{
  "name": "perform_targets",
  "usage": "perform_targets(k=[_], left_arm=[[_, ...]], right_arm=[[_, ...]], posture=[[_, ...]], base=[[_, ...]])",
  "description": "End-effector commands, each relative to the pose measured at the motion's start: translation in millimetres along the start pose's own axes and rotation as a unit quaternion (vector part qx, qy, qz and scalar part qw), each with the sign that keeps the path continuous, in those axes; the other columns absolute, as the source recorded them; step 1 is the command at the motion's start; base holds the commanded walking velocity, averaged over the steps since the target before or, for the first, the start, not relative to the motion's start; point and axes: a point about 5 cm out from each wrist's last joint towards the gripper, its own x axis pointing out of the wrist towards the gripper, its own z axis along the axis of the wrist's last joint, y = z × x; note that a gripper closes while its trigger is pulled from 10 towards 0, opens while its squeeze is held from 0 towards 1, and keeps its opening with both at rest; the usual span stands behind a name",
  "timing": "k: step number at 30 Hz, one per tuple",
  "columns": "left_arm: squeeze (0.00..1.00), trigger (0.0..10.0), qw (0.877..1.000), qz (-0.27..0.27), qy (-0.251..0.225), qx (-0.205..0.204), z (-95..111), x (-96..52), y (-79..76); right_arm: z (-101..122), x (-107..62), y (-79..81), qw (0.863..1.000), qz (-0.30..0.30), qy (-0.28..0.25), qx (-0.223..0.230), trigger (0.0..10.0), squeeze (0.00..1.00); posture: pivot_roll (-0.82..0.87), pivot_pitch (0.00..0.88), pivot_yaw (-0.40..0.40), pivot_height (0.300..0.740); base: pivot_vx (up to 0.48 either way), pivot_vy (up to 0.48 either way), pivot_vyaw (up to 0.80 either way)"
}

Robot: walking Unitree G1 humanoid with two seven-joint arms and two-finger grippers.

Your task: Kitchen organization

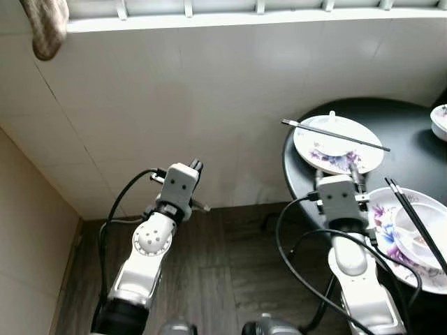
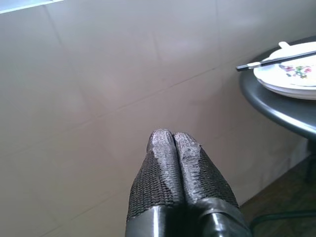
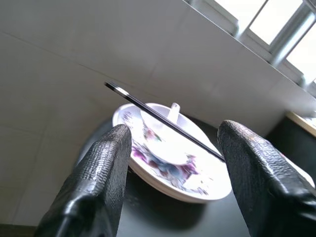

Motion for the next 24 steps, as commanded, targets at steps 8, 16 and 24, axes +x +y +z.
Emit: perform_targets(k=[8, 16, 24], left_arm=[[0.00, 10.0, 1.000, 0.007, 0.006, 0.000, -2.8, -1.0, 2.5], [0.00, 10.0, 1.000, 0.005, 0.005, -0.011, -3.5, -2.0, 1.2], [0.00, 10.0, 1.000, 0.009, 0.005, -0.017, -2.8, -1.3, 2.4]], right_arm=[[-2.2, 3.1, -19.4, 0.998, -0.062, 0.016, -0.015, 10.0, 0.00], [-0.6, 2.5, -14.3, 0.999, -0.044, 0.009, -0.008, 10.0, 0.00], [-0.5, 3.1, -11.9, 0.999, -0.040, 0.010, -0.006, 10.0, 0.00]], posture=[[0.07, 0.000, 0.001, 0.740], [0.07, 0.000, 0.000, 0.740], [0.07, 0.000, 0.002, 0.740]], base=[[0.000, 0.000, 0.00], [0.000, 0.000, 0.00], [-0.147, 0.000, 0.00]])
